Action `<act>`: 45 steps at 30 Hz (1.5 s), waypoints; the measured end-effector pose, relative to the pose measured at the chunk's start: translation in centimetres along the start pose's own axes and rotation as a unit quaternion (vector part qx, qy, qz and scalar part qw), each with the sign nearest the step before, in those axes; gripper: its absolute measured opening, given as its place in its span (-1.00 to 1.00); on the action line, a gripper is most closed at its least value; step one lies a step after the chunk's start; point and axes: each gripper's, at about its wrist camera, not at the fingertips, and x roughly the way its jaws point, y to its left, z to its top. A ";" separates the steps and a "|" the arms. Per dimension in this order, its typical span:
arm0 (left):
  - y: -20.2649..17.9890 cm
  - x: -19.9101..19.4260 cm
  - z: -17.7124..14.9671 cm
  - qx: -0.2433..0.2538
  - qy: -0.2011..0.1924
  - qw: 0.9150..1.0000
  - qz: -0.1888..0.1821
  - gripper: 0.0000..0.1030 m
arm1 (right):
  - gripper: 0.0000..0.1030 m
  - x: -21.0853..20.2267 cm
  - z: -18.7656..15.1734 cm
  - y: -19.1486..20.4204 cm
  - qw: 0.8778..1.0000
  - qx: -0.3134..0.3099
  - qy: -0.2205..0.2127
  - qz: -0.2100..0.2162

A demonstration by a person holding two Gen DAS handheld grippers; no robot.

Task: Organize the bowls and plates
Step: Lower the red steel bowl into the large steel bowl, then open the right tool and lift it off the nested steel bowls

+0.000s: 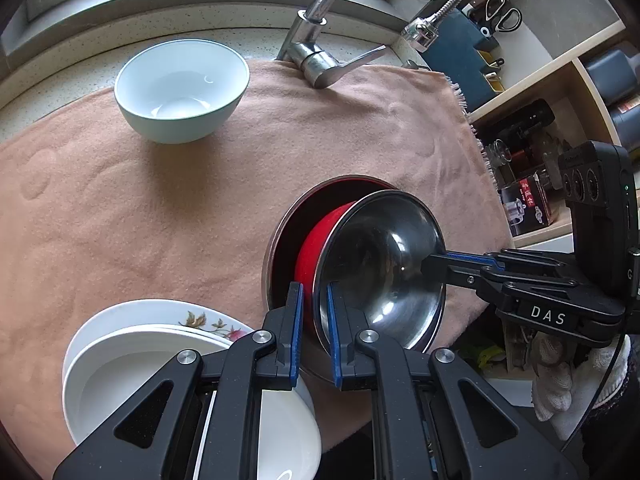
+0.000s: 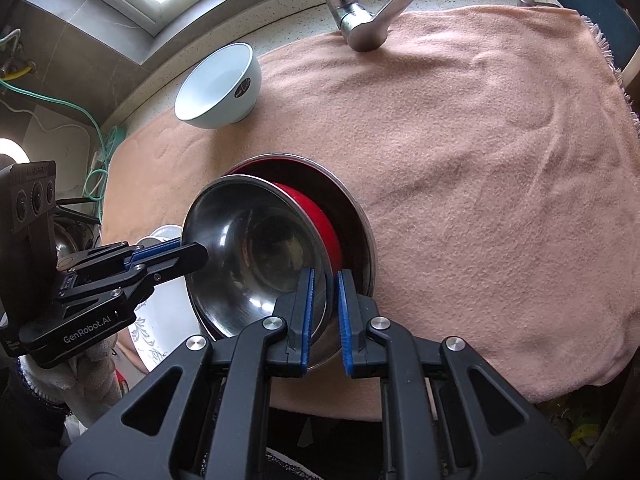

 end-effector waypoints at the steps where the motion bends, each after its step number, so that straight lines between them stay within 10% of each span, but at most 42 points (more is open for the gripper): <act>1: 0.0 0.0 0.0 0.001 0.001 1.000 0.000 -0.81 | -0.74 0.0 0.0 0.0 1.000 -0.001 0.000 0.000; 28: -0.5 -1.5 0.0 0.020 -0.019 1.000 0.004 -0.81 | -0.72 -1.4 0.1 0.7 1.000 -0.017 -0.018 -0.006; 45: 3.9 -6.1 2.2 0.004 -0.117 0.991 0.060 -0.81 | -0.72 -4.6 2.5 3.7 0.990 -0.060 -0.126 -0.005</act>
